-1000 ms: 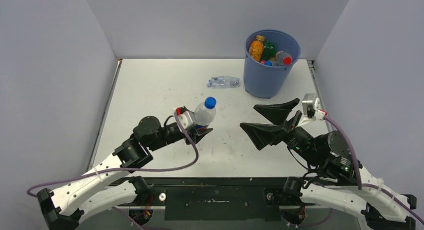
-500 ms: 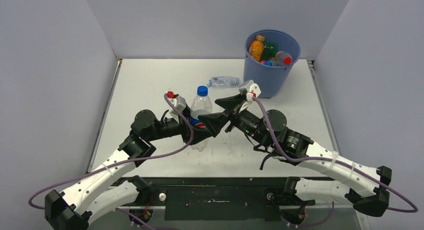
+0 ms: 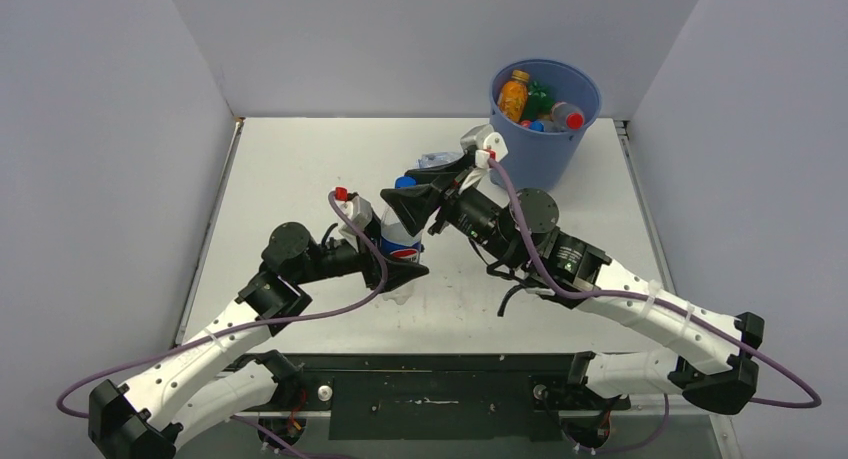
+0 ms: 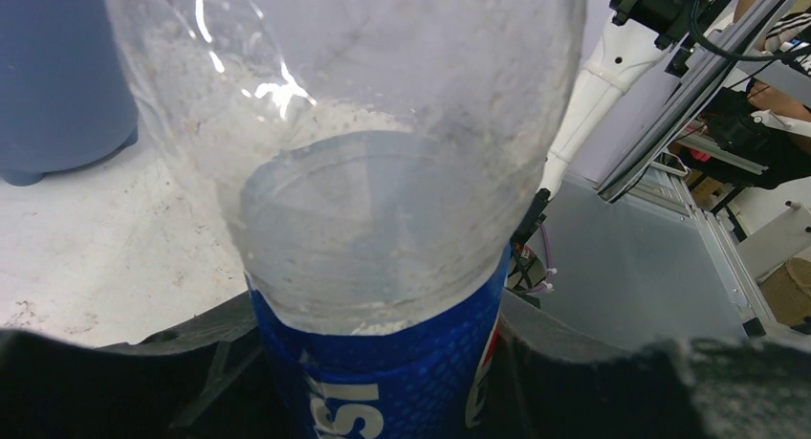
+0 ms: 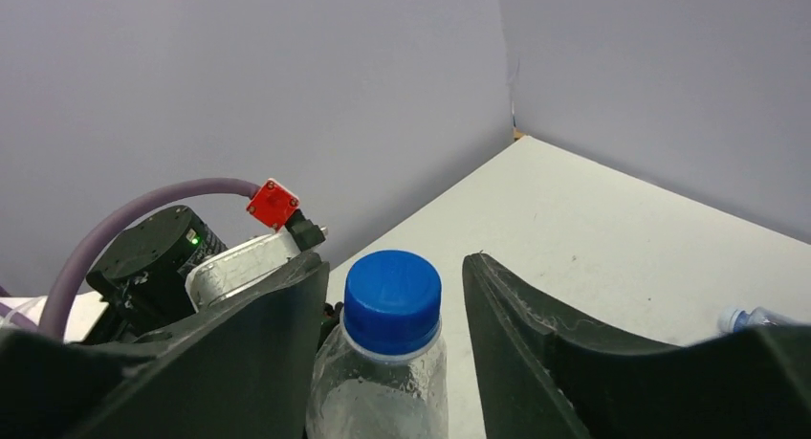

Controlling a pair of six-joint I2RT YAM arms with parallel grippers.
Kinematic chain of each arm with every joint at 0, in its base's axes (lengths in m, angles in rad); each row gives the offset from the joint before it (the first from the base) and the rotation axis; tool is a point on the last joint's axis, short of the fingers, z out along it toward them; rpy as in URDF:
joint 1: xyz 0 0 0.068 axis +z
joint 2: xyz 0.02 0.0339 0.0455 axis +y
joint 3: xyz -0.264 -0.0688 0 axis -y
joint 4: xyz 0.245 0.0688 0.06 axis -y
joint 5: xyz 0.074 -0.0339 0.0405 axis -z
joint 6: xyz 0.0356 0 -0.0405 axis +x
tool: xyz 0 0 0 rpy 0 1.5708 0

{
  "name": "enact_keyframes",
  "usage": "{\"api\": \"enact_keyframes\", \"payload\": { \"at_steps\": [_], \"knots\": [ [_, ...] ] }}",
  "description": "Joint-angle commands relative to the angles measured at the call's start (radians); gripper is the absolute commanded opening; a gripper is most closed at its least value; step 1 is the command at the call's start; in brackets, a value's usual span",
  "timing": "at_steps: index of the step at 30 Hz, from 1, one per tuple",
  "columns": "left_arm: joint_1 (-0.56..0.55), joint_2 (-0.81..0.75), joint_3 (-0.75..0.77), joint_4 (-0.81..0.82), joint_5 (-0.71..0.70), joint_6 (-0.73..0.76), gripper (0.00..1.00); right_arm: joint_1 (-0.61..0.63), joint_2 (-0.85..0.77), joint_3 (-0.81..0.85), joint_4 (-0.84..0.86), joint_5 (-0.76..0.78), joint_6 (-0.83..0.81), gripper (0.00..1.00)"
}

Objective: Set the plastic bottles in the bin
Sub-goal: Place the plastic bottle in the trash bin.

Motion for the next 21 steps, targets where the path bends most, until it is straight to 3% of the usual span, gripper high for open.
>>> {"api": "enact_keyframes", "payload": {
  "at_steps": [1,4,8,10,13,14,16,17,18,21],
  "knots": [
    [-0.014,-0.029,-0.007,0.023,-0.025,0.048,0.38,-0.010,0.039,0.081,-0.061,-0.004,-0.004,0.49],
    [-0.018,-0.038,-0.015,0.025,-0.039,0.057,0.38,-0.013,0.057,0.107,-0.121,-0.012,-0.004,0.36],
    [-0.021,-0.048,-0.022,0.025,-0.070,0.062,0.44,-0.015,0.073,0.141,-0.180,-0.028,-0.011,0.07],
    [-0.022,-0.057,-0.034,0.034,-0.089,0.068,0.48,-0.015,0.077,0.162,-0.216,-0.020,-0.016,0.05],
    [-0.028,-0.075,-0.051,0.052,-0.110,0.088,0.46,-0.015,0.080,0.191,-0.271,-0.013,-0.029,0.05],
    [-0.028,-0.079,-0.053,0.050,-0.111,0.093,0.44,-0.015,0.083,0.203,-0.291,-0.015,-0.035,0.10],
    [-0.032,-0.084,-0.055,0.047,-0.115,0.099,0.41,-0.017,0.087,0.222,-0.335,-0.010,-0.037,0.41],
    [-0.033,-0.084,-0.055,0.048,-0.114,0.099,0.40,-0.017,0.088,0.227,-0.350,-0.006,-0.037,0.51],
    [-0.034,-0.082,-0.054,0.048,-0.112,0.099,0.39,-0.017,0.087,0.229,-0.362,-0.003,-0.035,0.56],
    [-0.034,-0.075,-0.049,0.042,-0.108,0.098,0.38,-0.017,0.081,0.232,-0.382,0.008,-0.029,0.57]
  ]
}}
